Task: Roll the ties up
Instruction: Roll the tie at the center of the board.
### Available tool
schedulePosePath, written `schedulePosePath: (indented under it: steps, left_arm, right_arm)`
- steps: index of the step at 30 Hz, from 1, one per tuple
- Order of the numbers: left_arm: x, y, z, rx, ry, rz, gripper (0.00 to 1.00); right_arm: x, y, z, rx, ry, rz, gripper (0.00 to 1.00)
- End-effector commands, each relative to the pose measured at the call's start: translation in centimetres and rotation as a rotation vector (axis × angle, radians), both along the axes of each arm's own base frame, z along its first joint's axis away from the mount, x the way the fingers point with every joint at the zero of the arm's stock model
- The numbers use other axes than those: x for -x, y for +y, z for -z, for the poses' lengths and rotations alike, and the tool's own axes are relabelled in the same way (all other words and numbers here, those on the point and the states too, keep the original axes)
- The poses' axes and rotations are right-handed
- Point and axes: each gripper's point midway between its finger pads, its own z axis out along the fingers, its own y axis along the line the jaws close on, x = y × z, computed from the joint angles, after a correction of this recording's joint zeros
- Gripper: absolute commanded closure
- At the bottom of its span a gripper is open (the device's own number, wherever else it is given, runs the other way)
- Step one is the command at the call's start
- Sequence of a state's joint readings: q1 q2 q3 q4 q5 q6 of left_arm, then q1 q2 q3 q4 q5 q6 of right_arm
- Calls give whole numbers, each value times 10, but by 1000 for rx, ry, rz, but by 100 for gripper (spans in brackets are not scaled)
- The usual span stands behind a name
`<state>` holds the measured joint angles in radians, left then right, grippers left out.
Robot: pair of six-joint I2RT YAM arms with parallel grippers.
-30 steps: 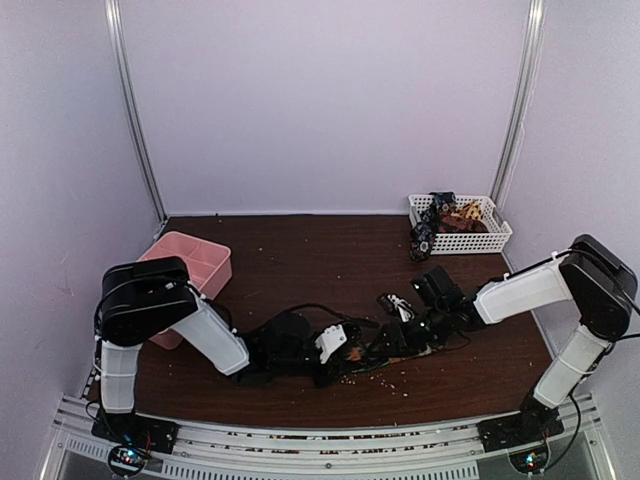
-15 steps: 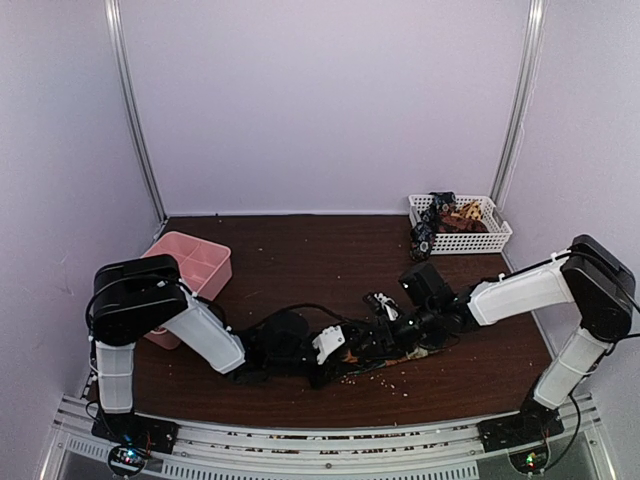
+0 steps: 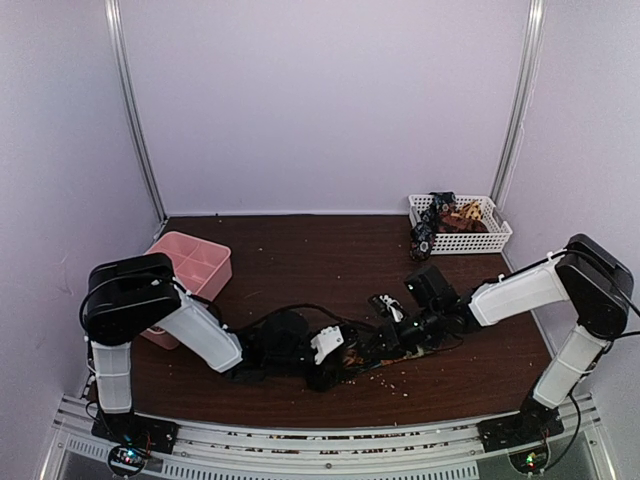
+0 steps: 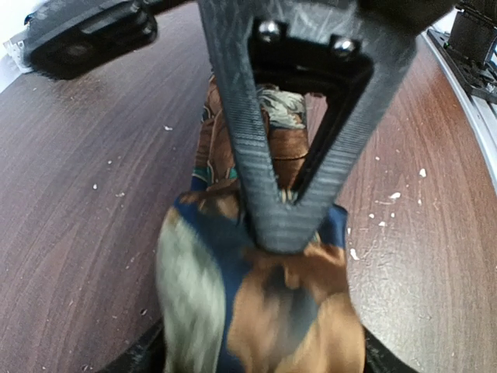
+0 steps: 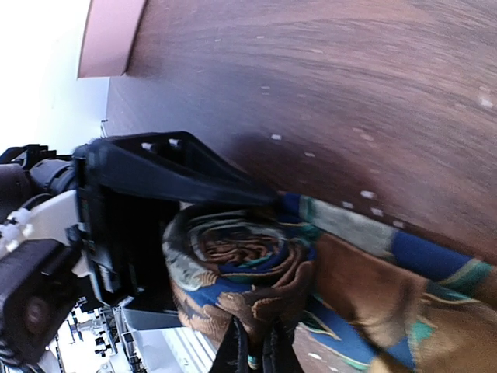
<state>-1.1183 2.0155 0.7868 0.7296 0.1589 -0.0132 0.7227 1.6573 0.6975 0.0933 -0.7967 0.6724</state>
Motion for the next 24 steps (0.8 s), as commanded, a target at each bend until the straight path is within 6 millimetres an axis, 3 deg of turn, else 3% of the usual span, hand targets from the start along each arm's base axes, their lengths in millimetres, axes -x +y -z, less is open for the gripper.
schedulePosePath:
  steps: [1,10,16,20,24]
  left_arm:
    - [-1,-5,-20,66,-38,1,28]
    - [-2,-22,-30,141,-75,8,23]
    - [-8,-36,-24,158,-93,12,25]
    - [-8,-44,-8,110,-90,41,34]
    - [-3,-39,7,78,-53,50,55]
  right_arm:
    - [9,-37,47,156,60,48,100]
    - [3,-63,81,247,101,88,100]
    - [1,-63,90,259,121,93,100]
    - [2,-63,85,253,116,86,100]
    - [0,-57,71,212,97,81,100]
